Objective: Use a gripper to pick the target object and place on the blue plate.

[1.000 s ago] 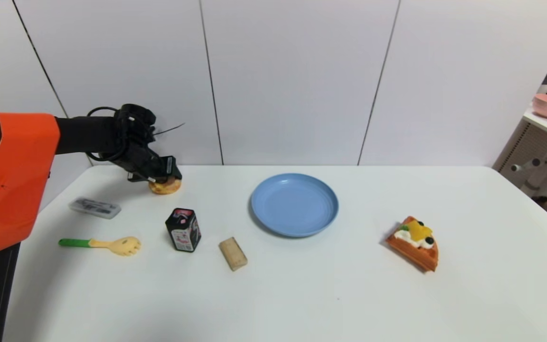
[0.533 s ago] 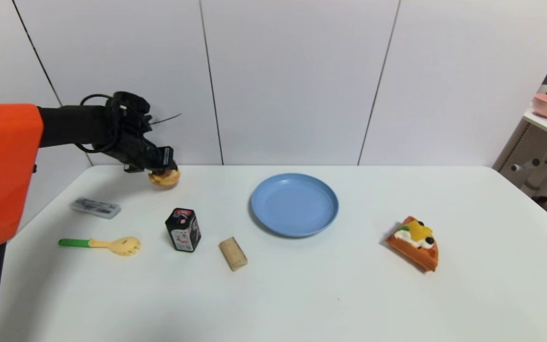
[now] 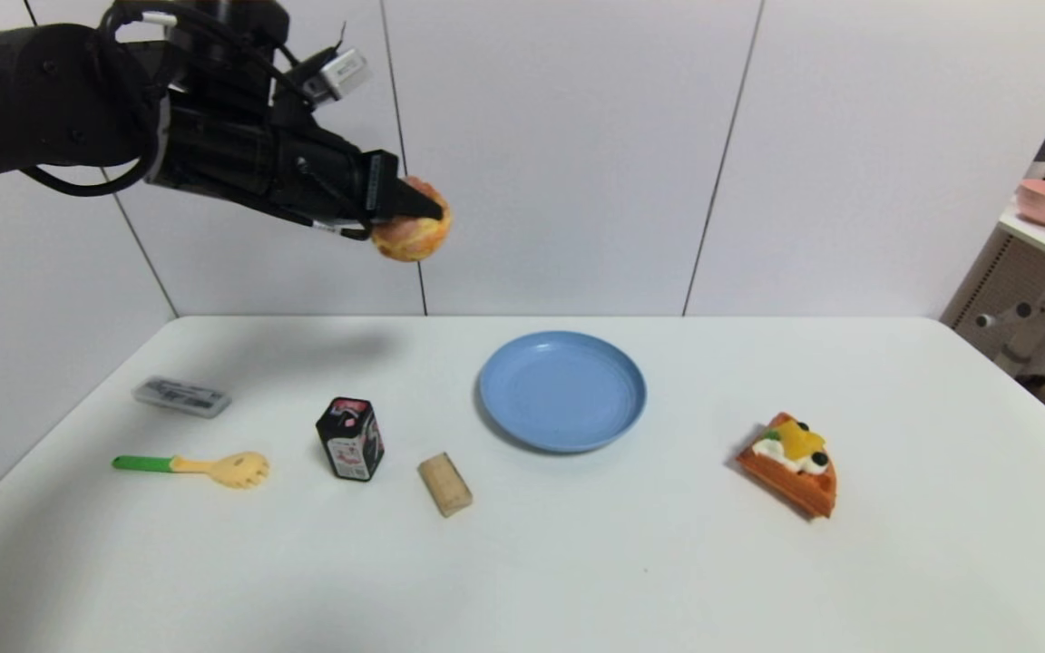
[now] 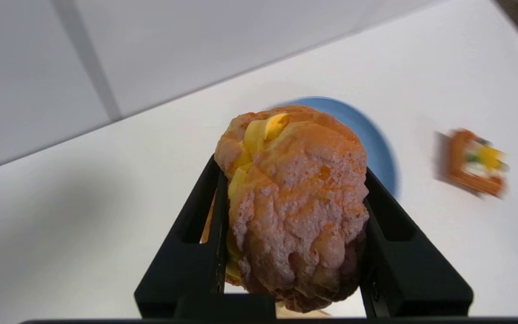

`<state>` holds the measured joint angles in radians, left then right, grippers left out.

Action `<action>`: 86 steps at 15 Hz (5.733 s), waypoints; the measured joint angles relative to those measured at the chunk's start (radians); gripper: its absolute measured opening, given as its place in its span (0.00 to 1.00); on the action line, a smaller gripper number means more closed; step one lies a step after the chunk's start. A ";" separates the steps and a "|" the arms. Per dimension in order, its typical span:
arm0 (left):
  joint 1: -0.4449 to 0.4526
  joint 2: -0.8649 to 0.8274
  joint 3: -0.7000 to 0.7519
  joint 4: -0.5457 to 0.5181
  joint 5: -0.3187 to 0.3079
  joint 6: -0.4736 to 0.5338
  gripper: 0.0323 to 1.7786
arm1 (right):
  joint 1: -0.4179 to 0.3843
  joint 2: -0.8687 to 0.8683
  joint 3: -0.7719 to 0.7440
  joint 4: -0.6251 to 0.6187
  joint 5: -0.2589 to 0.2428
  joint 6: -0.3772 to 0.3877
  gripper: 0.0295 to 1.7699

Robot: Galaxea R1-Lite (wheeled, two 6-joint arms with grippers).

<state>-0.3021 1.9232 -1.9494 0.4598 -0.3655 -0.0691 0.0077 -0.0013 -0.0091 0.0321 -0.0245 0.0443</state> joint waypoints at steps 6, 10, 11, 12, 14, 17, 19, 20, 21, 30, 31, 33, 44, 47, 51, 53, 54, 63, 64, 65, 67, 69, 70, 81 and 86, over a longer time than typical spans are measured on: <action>-0.257 0.151 -0.003 -0.099 -0.050 0.136 0.43 | 0.000 0.000 0.000 0.000 0.000 0.000 0.96; -0.317 0.304 -0.003 -0.127 -0.049 0.151 0.43 | 0.000 0.000 0.000 0.000 0.000 0.000 0.96; -0.320 0.333 -0.003 -0.127 -0.048 0.151 0.43 | 0.000 0.000 0.000 0.000 0.000 0.000 0.96; -0.325 0.359 -0.004 -0.127 -0.048 0.152 0.43 | 0.000 0.000 0.000 0.000 0.000 0.000 0.96; -0.325 0.400 -0.011 -0.132 -0.047 0.150 0.43 | 0.000 0.000 0.000 0.000 0.000 0.000 0.96; -0.319 0.436 -0.015 -0.156 -0.041 0.138 0.49 | 0.000 0.000 0.000 0.000 0.000 0.000 0.96; -0.317 0.439 -0.015 -0.155 -0.030 0.134 0.59 | 0.000 0.000 0.000 0.000 0.000 0.000 0.96; -0.313 0.437 -0.016 -0.155 -0.029 0.136 0.64 | 0.000 0.000 0.000 0.000 0.000 0.000 0.96; -0.310 0.431 -0.016 -0.155 -0.029 0.134 0.68 | 0.000 0.000 0.000 0.000 0.000 0.000 0.96; -0.299 0.259 -0.015 -0.158 -0.030 0.108 0.87 | 0.000 0.000 0.000 0.000 0.000 0.000 0.96; -0.299 0.234 -0.014 -0.156 -0.029 0.109 0.88 | 0.000 0.000 0.000 0.000 0.000 0.000 0.96; -0.299 0.170 -0.012 -0.153 -0.023 0.114 0.90 | 0.000 0.000 0.000 0.000 0.000 0.000 0.96; -0.131 -0.695 0.654 -0.166 0.572 0.197 0.94 | 0.000 0.000 0.000 0.000 0.000 0.000 0.96; 0.000 -0.945 1.012 -0.234 0.550 0.209 0.95 | 0.000 0.000 0.000 0.000 0.000 0.000 0.96; 0.129 -1.242 1.455 -0.424 0.459 0.214 0.95 | 0.000 0.000 0.000 0.000 0.000 0.000 0.96; 0.160 -1.403 1.607 -0.464 0.434 0.214 0.95 | 0.000 0.000 0.000 0.000 0.000 0.000 0.96; 0.169 -1.475 1.674 -0.470 0.427 0.213 0.95 | 0.000 0.000 0.000 0.000 0.000 0.000 0.96; 0.192 -1.643 1.948 -0.493 0.344 0.205 0.95 | 0.000 0.000 0.000 0.000 0.000 0.000 0.96; 0.193 -1.645 1.949 -0.498 0.343 0.206 0.95 | 0.000 0.000 0.000 0.000 0.000 0.000 0.96; 0.206 -1.647 1.949 -0.498 0.341 0.211 0.95 | 0.000 0.000 0.000 0.000 0.000 0.000 0.96; 0.264 -1.674 1.949 -0.482 0.329 0.223 0.95 | 0.000 0.000 0.000 0.000 0.000 0.000 0.96; 0.285 -1.762 1.946 -0.454 0.323 0.202 0.95 | 0.000 0.000 0.000 0.000 0.000 0.000 0.96; 0.289 -1.811 1.945 -0.449 0.323 0.183 0.95 | -0.001 0.000 0.000 0.000 0.000 0.000 0.96; 0.297 -1.925 1.948 -0.454 0.364 0.081 0.95 | 0.000 0.000 0.000 0.000 0.000 0.000 0.96; 0.297 -1.925 1.948 -0.454 0.364 0.081 0.95 | 0.000 0.000 0.000 0.000 0.000 0.000 0.96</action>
<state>-0.0047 -0.0019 -0.0017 0.0057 -0.0017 0.0119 0.0072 -0.0013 -0.0091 0.0321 -0.0240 0.0447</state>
